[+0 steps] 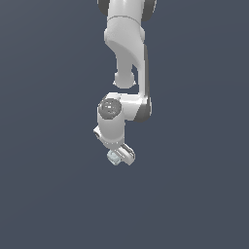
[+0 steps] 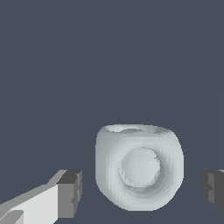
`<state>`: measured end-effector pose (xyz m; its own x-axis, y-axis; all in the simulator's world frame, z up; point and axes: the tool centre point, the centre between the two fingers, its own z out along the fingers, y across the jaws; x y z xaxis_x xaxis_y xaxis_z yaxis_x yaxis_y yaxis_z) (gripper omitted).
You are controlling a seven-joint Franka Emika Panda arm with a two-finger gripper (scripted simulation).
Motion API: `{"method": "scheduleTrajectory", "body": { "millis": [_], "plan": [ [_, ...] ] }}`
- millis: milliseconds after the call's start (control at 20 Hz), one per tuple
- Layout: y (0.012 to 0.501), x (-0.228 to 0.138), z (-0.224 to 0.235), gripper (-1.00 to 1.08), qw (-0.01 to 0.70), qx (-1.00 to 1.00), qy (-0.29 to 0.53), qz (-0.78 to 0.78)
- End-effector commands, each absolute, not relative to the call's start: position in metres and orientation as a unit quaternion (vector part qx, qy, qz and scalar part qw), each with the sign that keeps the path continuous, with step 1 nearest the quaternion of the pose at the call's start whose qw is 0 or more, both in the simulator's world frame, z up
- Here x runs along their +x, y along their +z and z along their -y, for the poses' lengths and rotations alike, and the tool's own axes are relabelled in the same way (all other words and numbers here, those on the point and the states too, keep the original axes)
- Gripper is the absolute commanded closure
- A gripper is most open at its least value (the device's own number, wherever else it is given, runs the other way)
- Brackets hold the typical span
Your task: Pick up the object and move it to a goal position.
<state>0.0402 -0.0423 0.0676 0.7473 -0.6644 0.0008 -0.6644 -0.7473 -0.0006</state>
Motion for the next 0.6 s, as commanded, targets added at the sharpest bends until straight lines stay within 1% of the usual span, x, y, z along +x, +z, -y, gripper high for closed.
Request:
{"method": "scheduleTrajectory", "body": {
  "millis": [0, 350, 400, 550],
  "plan": [
    [0.053, 0.039, 0.042, -0.92, 0.000, -0.935, 0.000, -0.356],
    [0.040, 0.041, 0.042, -0.92, 0.000, -0.934, 0.000, -0.357],
    [0.040, 0.041, 0.042, 1.08, 0.000, -0.934, 0.000, -0.357],
    [0.040, 0.041, 0.042, 1.08, 0.000, -0.934, 0.000, -0.357]
  ]
}}
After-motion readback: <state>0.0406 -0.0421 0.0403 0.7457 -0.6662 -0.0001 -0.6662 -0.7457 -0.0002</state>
